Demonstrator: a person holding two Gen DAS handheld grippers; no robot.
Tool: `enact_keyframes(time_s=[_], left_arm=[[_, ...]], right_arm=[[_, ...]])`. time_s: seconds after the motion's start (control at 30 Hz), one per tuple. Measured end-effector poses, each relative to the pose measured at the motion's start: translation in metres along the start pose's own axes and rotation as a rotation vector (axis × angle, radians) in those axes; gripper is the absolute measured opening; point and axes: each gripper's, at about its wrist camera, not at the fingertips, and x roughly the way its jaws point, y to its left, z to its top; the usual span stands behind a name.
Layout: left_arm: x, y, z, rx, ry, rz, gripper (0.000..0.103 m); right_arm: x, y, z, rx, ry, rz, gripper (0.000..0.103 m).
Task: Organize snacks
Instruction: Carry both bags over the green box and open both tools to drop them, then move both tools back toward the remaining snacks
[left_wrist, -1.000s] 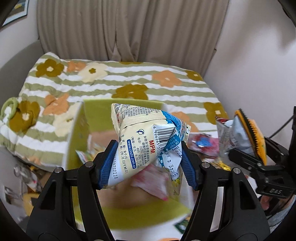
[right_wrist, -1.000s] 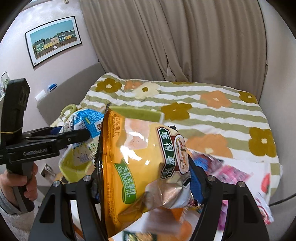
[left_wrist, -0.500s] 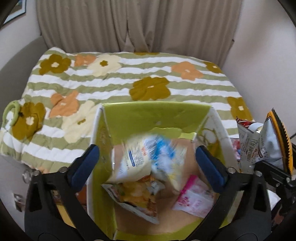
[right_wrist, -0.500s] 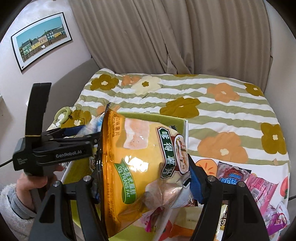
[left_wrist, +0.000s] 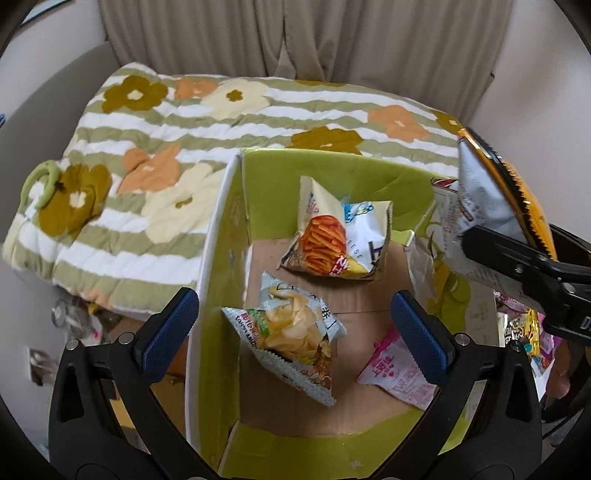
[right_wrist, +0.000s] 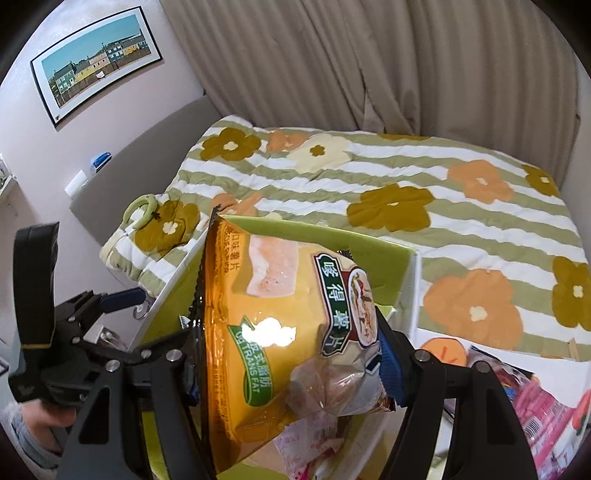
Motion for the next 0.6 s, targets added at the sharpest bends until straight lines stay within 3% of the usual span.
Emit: enact_keyframes(time_s=[0.2, 0.23, 0.27, 0.33, 0.6], left_arm=[[-0.002, 0.008, -0.002, -0.028, 0.006, 0.02, 0.103], [-0.002, 0.009, -0.002, -0.031, 0.005, 0.02, 0.103], [-0.003, 0.01, -0.002, -0.033, 0.005, 0.021, 0.103], [-0.004, 0.011, -0.004, -0.033, 0.006, 0.024, 0.103], [-0.012, 0.018, -0.019, -0.041, 0.016, 0.031, 0.103]], right_arm=[[0.013, 0.002, 0.0, -0.007, 0.016, 0.002, 0.072], [0.013, 0.002, 0.0, 0.0, 0.013, 0.007, 0.078], [0.012, 0.001, -0.001, 0.006, 0.004, 0.018, 0.091], [0.009, 0.003, -0.003, 0.006, -0.018, 0.025, 0.102], [0.0, 0.0, -0.018, 0.026, -0.023, 0.016, 0.102]])
